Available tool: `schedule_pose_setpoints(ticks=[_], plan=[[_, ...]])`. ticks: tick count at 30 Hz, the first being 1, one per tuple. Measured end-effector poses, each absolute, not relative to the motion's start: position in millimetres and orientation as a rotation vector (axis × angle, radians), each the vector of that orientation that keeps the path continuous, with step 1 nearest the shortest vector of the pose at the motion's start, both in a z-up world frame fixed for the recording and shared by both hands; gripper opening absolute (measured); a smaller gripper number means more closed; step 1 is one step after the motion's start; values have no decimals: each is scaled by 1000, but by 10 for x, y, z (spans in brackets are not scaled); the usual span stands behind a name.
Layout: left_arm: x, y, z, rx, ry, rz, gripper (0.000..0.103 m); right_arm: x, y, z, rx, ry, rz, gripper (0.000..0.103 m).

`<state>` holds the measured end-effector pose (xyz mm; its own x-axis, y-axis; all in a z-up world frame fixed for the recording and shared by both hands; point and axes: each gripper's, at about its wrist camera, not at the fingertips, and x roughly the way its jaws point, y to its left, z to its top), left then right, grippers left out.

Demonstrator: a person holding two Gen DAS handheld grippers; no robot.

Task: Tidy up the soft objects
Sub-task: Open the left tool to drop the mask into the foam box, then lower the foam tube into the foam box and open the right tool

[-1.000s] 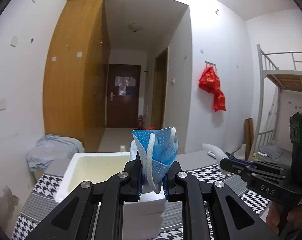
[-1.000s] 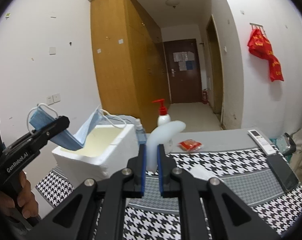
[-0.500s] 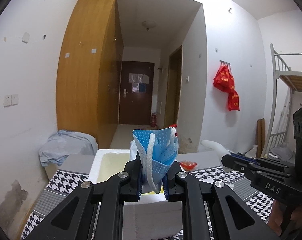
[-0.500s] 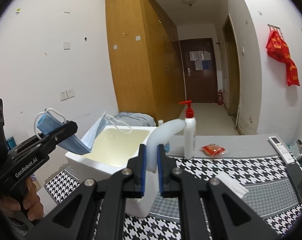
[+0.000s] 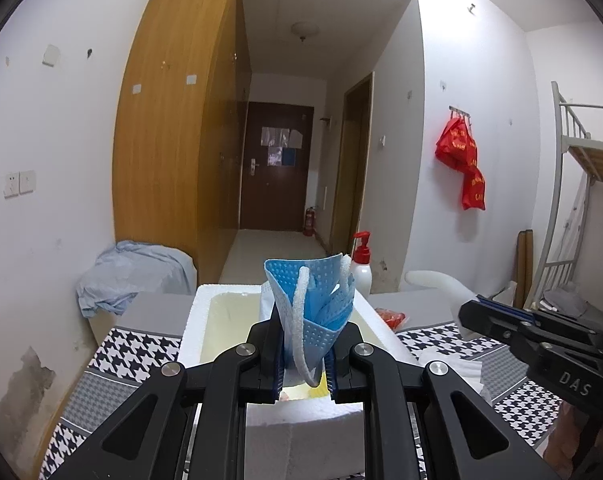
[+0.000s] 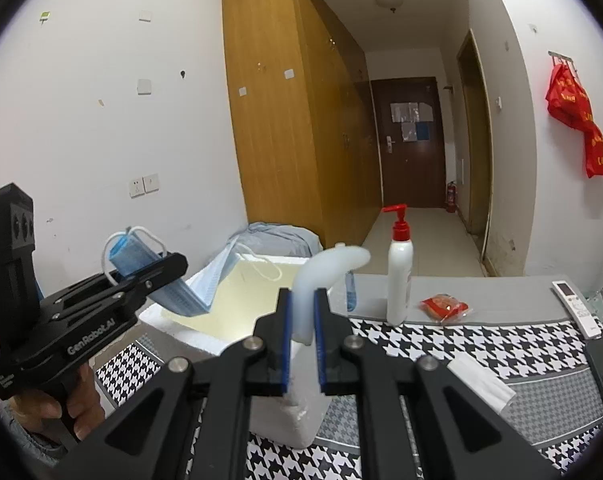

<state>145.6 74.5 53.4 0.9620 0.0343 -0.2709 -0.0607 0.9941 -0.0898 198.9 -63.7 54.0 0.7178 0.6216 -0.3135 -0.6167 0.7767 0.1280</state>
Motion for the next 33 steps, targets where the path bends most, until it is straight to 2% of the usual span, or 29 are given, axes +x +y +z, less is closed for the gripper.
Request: schedule_pose_setpoints(ticks=[7, 10, 11, 12, 13, 14, 15, 19, 21, 33], plan=[[1600, 801, 504, -112, 304, 22, 17, 1997, -615, 553, 10, 348, 680, 13], [1642, 818, 486, -104, 316, 21, 23, 1996, -602, 539, 6, 351, 679, 13], [1643, 809, 485, -99, 317, 20, 31, 1997, -598, 536, 5, 351, 678, 13], [1640, 803, 485, -96, 316, 19, 46, 1997, -596, 536, 4, 351, 680, 13], [1625, 802, 478, -97, 310, 17, 55, 1994, -588, 537, 3, 351, 680, 13], [1609, 801, 470, -96, 304, 18, 74, 1996, -582, 532, 1, 349, 679, 13], [1598, 799, 466, -95, 299, 23, 88, 2004, -573, 527, -1, 350, 676, 13], [1555, 807, 469, -92, 285, 34, 95, 2025, -552, 517, 0, 355, 677, 13], [1534, 846, 468, -103, 278, 47, 102, 2030, -531, 517, -1, 357, 677, 13], [1289, 1155, 420, -131, 268, 136, 102, 2000, -350, 555, -27, 351, 685, 13]])
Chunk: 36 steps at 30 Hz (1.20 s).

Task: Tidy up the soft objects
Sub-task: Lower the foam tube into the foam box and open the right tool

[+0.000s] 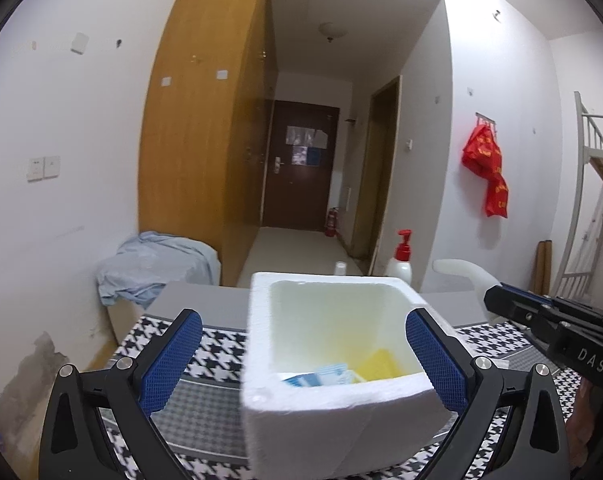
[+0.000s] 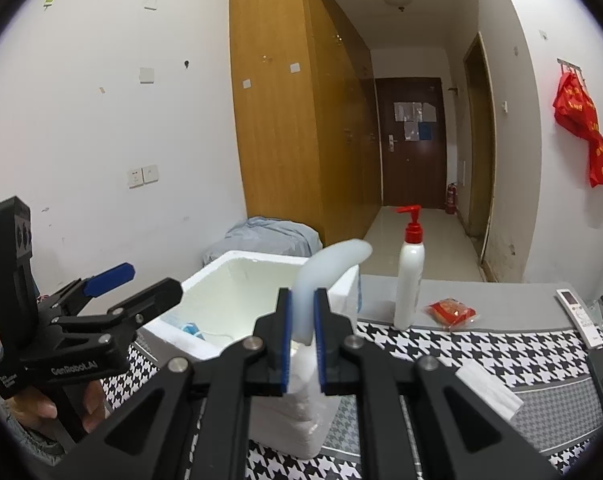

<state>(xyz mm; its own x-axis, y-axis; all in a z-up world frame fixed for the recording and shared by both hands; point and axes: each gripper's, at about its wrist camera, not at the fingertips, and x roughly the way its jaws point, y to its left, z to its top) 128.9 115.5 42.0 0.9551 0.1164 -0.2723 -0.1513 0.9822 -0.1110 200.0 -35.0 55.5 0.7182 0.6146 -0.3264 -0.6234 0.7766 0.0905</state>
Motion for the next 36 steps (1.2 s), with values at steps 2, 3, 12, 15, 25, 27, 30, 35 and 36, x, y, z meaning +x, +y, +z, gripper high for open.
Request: schedule_pose_setpoints(ticks=[2, 3, 12, 15, 25, 27, 30, 35, 36], plan=[[1228, 1203, 410, -132, 265, 149, 102, 1989, -304, 562, -32, 351, 692, 13], [1210, 1227, 403, -135, 264, 152, 102, 1979, -270, 566, -38, 350, 697, 13], [1038, 1364, 343, -160, 262, 188, 102, 1967, -38, 557, -62, 364, 732, 13], [993, 1401, 322, -166, 264, 196, 102, 1974, 23, 552, -71, 367, 733, 13], [935, 1459, 296, -181, 260, 213, 102, 2061, 195, 483, -72, 416, 776, 14], [925, 1483, 285, -187, 261, 215, 102, 2082, 234, 458, -75, 428, 781, 14], [911, 1503, 269, -193, 261, 215, 102, 2106, 269, 439, -72, 447, 786, 17], [917, 1511, 269, -190, 262, 216, 102, 2093, 301, 443, -81, 449, 782, 26], [915, 1512, 269, -190, 260, 216, 102, 2092, 305, 441, -81, 453, 788, 32]])
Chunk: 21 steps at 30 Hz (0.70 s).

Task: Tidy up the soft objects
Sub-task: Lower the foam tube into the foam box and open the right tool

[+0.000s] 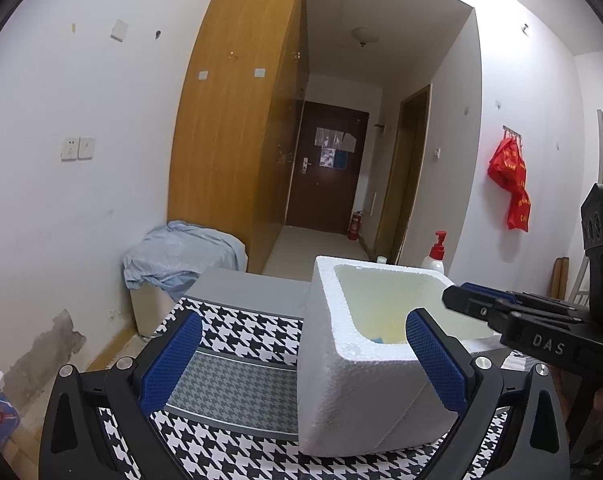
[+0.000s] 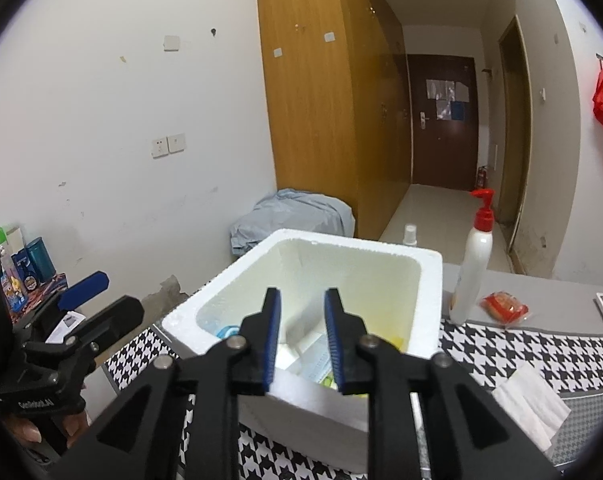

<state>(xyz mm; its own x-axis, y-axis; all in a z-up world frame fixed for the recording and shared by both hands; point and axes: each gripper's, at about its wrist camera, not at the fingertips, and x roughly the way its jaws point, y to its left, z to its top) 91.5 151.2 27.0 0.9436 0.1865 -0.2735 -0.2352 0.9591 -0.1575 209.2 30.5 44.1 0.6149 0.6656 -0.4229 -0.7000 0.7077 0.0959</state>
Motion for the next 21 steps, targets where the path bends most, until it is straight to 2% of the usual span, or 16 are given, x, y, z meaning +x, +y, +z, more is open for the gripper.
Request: schedule_pose_setpoints(ticks=[1, 2, 3, 4, 12, 21], plan=[[916, 1514, 268, -189, 259, 217, 102, 2092, 306, 437, -77, 459, 793, 46], [914, 1517, 268, -188, 259, 216, 102, 2087, 298, 435, -71, 461, 796, 57], [913, 1516, 269, -189, 259, 216, 102, 2076, 283, 434, -63, 456, 793, 76], [910, 1520, 267, -188, 258, 216, 102, 2063, 269, 441, -57, 447, 787, 82], [882, 1501, 276, -178, 259, 209, 102, 1989, 143, 494, -48, 414, 765, 87], [853, 1288, 359, -152, 251, 184, 102, 1895, -82, 548, -17, 387, 752, 87]])
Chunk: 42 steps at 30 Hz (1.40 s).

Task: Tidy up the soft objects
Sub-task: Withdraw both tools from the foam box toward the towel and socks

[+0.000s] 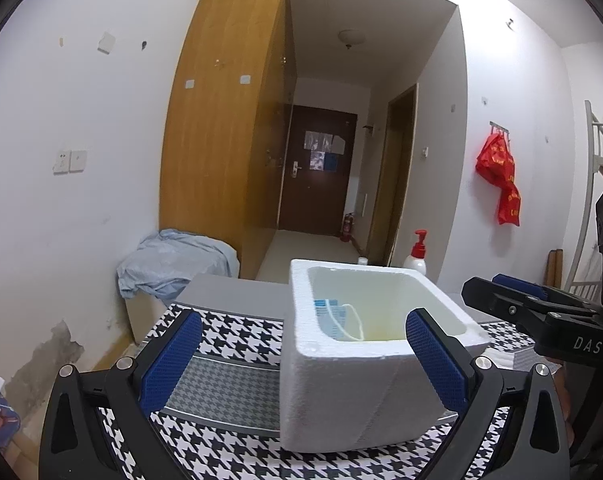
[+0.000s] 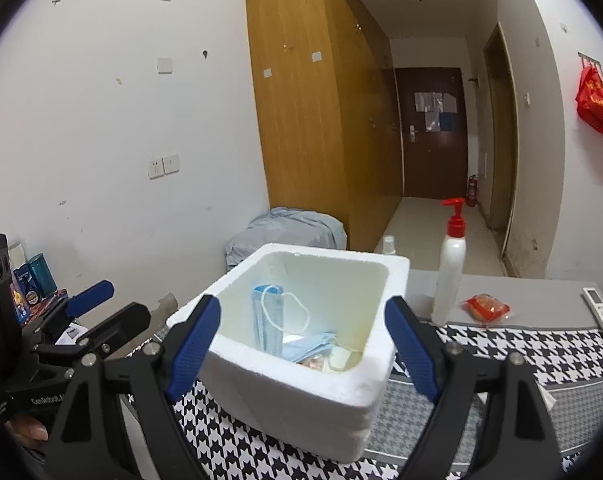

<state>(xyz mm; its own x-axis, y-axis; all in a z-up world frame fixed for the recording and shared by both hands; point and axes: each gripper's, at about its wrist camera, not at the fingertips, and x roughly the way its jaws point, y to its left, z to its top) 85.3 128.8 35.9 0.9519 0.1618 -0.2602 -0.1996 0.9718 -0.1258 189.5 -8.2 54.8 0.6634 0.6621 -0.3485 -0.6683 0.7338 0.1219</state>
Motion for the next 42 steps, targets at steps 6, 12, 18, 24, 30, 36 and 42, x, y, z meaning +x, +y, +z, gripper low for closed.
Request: schedule_pose_setpoints(ticks=[6, 12, 18, 24, 30, 36, 42], plan=[[867, 1149, 371, -133, 255, 163, 102, 1853, -269, 523, 13, 393, 752, 99], [841, 1014, 397, -125, 248, 147, 102, 1781, -433, 510, 10, 378, 720, 103], [795, 873, 416, -108, 236, 142, 102, 1665, -566, 492, -20, 344, 681, 103], [751, 779, 388, -101, 238, 129, 102, 1602, -673, 439, -9, 339, 683, 103], [698, 743, 306, -101, 235, 126, 102, 1552, -784, 343, -3, 338, 671, 103], [686, 651, 176, -95, 243, 110, 102, 1543, -885, 221, 23, 354, 670, 103], [661, 618, 64, -105, 253, 104, 102, 1507, -944, 129, 20, 355, 664, 103]])
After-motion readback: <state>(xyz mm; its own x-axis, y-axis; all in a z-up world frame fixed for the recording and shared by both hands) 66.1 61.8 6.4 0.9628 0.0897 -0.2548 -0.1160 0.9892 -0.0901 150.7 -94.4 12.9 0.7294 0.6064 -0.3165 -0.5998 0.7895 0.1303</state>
